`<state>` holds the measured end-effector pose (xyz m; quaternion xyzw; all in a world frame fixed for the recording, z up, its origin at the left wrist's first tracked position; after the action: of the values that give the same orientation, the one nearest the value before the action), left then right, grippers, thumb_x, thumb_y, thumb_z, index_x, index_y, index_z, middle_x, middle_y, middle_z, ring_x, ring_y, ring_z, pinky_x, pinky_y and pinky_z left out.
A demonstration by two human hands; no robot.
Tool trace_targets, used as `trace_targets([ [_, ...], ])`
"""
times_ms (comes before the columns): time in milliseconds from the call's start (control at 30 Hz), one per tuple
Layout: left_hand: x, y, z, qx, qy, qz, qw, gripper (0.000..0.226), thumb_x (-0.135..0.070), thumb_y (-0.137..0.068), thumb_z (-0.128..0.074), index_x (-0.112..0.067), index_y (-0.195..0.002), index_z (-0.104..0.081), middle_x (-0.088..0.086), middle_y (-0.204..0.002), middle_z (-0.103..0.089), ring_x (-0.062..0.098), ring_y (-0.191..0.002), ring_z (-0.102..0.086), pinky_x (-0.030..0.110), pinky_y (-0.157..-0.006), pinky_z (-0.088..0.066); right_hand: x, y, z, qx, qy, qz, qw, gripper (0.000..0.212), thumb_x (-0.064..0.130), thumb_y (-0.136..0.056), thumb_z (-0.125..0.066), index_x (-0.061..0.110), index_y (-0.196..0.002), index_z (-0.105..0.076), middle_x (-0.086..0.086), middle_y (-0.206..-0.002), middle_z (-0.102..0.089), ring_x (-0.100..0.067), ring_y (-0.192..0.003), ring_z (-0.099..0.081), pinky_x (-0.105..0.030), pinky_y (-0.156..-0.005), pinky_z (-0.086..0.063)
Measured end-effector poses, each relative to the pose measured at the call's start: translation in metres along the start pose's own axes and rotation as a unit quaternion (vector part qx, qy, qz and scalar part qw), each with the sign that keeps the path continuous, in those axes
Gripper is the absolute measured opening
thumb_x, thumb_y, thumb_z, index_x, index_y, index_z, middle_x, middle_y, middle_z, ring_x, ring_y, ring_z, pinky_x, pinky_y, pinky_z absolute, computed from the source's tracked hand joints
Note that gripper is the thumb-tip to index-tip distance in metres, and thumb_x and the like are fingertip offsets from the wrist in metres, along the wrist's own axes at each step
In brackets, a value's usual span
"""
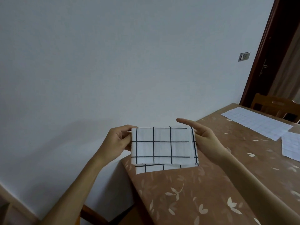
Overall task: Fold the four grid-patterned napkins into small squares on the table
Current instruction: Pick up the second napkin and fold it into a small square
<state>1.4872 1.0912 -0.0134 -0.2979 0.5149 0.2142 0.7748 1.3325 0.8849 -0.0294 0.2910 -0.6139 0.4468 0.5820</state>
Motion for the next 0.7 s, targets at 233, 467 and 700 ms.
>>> trace_targets([
  [233,-0.002,0.001,0.009,-0.027,0.050,-0.004,0.998,0.030,0.002,-0.102,-0.049,-0.012,-0.106,-0.075,0.015,-0.089,-0.079,0.023,-0.076,-0.075,0.029,-0.066,-0.061,0.005,-0.004,0.000,-0.006,-0.034,-0.002,0.999,0.053,-0.006,-0.100,-0.041,0.022,-0.072,-0.076,-0.002,-0.085,-0.076,-0.019,-0.075,-0.070,-0.027,-0.061,-0.058],
  [467,0.002,0.001,0.011,-0.049,0.057,0.008,0.997,0.035,0.008,-0.099,-0.045,-0.004,-0.090,-0.077,0.008,-0.085,-0.080,0.019,-0.078,-0.077,0.024,-0.067,-0.061,-0.002,-0.006,-0.007,0.022,-0.046,-0.030,0.998,0.049,0.006,-0.102,-0.032,0.018,-0.082,-0.076,-0.013,-0.095,-0.066,-0.028,-0.082,-0.058,-0.032,-0.066,-0.050],
  [700,0.005,-0.006,0.013,-0.078,-0.092,-0.037,0.992,0.021,-0.012,-0.085,-0.080,-0.024,-0.101,-0.075,-0.003,-0.098,-0.077,0.009,-0.089,-0.072,0.026,-0.078,-0.060,0.006,-0.008,-0.006,-0.005,0.058,0.021,0.998,0.014,0.026,-0.095,-0.065,0.020,-0.097,-0.078,-0.011,-0.109,-0.073,-0.018,-0.080,-0.069,-0.023,-0.070,-0.054],
])
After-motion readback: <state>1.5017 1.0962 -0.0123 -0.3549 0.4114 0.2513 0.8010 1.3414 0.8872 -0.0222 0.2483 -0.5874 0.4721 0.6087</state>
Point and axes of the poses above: each hand's wrist, its own y-axis away from the middle knuckle, its own z-axis out of the back of the hand, x = y × z, the point moved 9 cm from there along -y, towards the middle knuckle
